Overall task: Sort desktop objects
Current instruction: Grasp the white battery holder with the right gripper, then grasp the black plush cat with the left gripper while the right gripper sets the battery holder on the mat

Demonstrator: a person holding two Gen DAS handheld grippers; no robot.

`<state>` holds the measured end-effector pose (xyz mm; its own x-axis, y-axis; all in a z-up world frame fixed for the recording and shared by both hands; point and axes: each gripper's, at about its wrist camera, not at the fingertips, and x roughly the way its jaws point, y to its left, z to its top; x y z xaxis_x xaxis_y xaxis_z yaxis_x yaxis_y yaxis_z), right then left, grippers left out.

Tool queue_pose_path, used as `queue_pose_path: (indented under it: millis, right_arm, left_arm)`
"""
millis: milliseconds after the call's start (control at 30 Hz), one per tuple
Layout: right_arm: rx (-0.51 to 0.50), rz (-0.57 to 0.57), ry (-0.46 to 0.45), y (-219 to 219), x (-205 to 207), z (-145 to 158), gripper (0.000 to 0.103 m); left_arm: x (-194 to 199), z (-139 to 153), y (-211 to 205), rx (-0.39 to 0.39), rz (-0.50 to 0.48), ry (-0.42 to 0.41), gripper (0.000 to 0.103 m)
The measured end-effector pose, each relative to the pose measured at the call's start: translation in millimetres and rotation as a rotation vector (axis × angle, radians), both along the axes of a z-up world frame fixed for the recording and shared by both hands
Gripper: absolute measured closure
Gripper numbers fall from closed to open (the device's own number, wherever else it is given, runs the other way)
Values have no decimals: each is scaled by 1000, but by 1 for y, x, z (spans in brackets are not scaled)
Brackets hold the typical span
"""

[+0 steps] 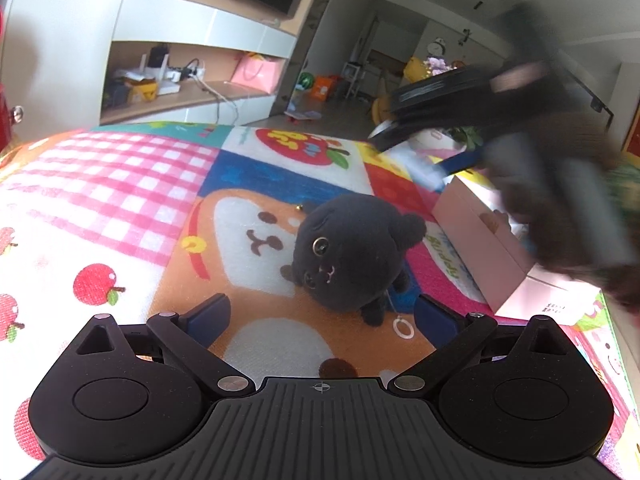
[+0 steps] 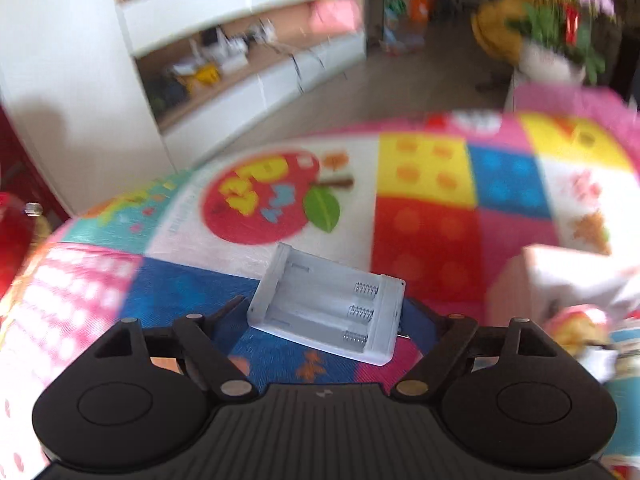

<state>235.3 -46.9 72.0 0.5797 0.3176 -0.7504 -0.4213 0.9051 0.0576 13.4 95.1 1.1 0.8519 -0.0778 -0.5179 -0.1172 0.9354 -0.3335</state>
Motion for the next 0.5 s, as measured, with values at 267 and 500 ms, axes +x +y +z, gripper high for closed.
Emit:
queue_pose_path:
  millis: [267, 500]
  right_arm:
    - [61, 10, -221, -109, -117, 70, 20]
    - [20, -156, -186, -198, -171, 45, 20]
  left_arm:
    - [2, 0, -5, 31, -23, 19, 2]
    - [11, 4, -19, 116, -72, 47, 2]
